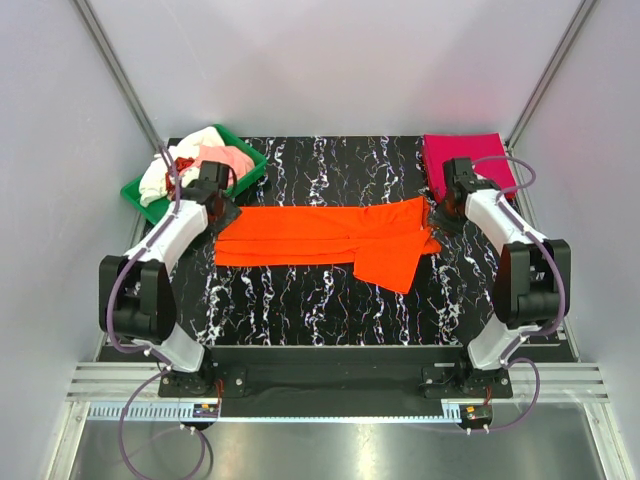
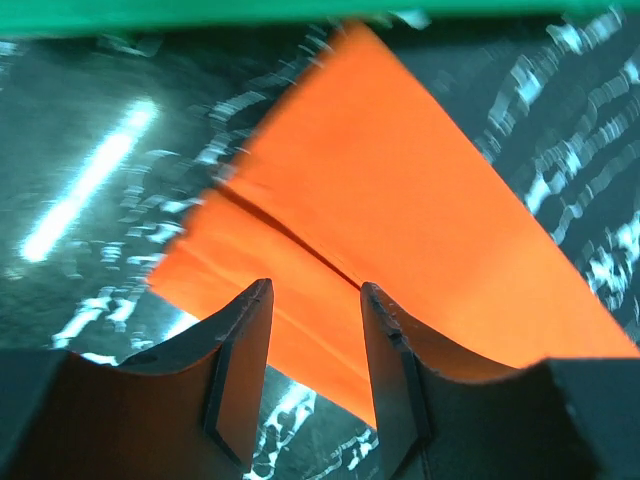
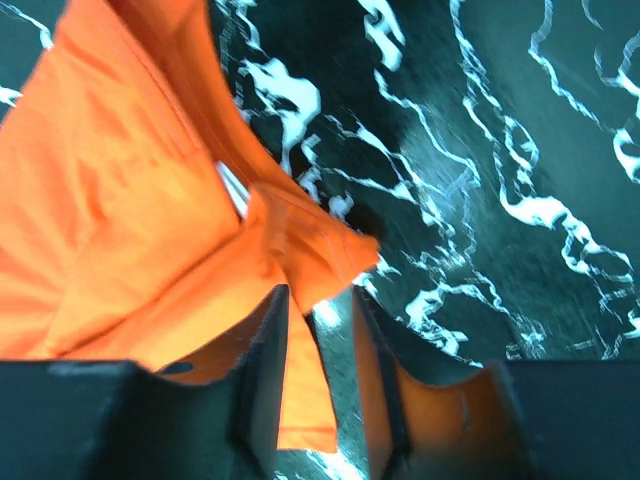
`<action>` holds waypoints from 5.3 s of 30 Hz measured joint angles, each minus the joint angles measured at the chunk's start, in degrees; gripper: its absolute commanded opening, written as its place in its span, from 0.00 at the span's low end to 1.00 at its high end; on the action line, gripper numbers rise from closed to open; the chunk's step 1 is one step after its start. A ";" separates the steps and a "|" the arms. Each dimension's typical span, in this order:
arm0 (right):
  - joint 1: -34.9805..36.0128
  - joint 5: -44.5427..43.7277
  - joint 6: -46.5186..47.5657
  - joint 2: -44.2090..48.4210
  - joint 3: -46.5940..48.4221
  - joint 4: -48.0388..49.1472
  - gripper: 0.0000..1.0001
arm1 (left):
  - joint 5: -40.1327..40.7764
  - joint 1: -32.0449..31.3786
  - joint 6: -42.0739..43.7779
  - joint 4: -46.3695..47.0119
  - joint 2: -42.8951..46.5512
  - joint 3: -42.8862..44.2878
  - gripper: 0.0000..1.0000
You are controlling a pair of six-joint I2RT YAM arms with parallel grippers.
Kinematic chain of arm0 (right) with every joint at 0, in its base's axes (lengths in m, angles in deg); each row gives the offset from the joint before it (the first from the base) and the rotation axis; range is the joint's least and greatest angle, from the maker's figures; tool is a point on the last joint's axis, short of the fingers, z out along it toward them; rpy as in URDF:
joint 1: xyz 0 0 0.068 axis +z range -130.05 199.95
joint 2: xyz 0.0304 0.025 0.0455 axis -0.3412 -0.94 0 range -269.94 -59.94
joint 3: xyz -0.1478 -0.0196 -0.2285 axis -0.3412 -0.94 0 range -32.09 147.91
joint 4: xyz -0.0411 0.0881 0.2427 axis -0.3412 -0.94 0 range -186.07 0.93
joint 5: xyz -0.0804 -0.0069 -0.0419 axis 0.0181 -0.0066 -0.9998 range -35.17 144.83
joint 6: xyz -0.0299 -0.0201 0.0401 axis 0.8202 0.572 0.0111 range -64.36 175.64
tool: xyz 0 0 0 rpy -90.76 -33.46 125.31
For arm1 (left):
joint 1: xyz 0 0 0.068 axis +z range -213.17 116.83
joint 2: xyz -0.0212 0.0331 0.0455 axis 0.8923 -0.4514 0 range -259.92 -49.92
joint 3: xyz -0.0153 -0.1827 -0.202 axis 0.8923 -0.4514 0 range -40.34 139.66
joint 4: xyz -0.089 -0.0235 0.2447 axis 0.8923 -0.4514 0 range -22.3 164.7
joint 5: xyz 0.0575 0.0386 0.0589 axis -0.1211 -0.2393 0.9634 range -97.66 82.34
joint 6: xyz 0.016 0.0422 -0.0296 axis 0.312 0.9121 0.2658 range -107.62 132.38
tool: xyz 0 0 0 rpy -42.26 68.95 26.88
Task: Fold and stack the t-shirts
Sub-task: Fold the tshirt
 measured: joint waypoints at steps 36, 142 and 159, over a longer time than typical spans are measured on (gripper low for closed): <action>-2.86 5.03 -5.03 -3.69 -11.17 9.66 0.00 | -7.85 8.76 0.68 12.72 13.29 -28.92 0.46; 3.04 17.79 -11.50 -13.40 14.93 10.58 0.00 | -17.11 9.38 15.08 3.67 7.87 -10.58 0.47; 1.51 19.52 -12.13 -13.40 13.00 11.06 0.00 | -20.94 12.20 12.11 8.59 3.87 -13.60 0.47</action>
